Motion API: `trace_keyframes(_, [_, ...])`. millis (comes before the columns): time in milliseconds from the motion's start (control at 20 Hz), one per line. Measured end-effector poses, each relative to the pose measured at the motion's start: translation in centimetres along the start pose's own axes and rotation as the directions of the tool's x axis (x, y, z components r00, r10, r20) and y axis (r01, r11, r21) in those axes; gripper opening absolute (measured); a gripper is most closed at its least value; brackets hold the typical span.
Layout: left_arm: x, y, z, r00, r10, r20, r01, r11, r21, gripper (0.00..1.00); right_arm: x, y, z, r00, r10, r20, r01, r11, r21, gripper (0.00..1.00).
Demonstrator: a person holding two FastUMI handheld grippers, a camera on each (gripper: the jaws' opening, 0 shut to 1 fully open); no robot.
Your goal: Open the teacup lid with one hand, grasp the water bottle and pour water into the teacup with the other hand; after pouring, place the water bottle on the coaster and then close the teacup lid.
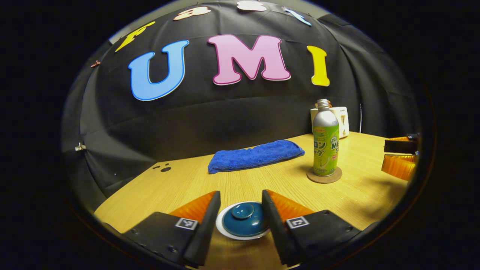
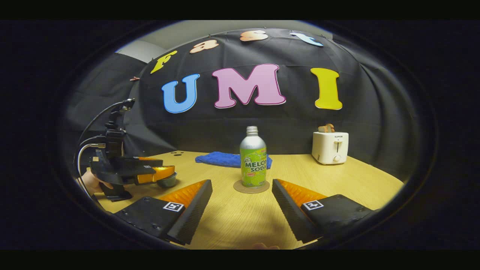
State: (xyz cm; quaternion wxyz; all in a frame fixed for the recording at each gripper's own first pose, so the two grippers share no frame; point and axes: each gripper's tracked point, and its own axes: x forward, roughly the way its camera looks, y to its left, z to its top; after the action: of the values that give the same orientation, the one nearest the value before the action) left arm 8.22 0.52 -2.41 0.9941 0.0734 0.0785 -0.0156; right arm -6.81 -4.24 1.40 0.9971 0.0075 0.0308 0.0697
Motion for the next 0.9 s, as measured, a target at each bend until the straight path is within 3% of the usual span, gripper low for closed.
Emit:
trace_keyframes(100, [-1.2, 0.5, 0.5, 0.999, 0.015, 0.030, -0.014, 1.000, -0.020, 0.93, -0.2, -0.4, -0.1, 1.000, -0.015, -0.004, 0.015, 1.000, 0.001, 0.99])
trace_keyframes(150, [-1.7, 0.9, 0.9, 0.998, 0.029, 0.055, -0.028, 0.999, -0.028, 0.96, -0.2, -0.5, 0.0, 1.000, -0.019, -0.005, 0.019, 1.000, 0.006, 0.99])
trace_keyframes(500, [-6.7, 2.3, 3.6, 0.974, 0.094, 0.205, -0.054, 0.980, -0.192, 0.96, -0.4, -0.2, 1.6, 0.997, -0.071, 0.038, 0.072, 0.997, -0.011, 0.99])
trace_keyframes(900, [-6.5, 1.1, 2.2, 0.977, 0.070, 0.200, -0.025, 0.976, -0.218, 0.97, 1.6, 1.6, 0.3, 0.998, -0.062, 0.027, 0.062, 0.998, -0.015, 0.99])
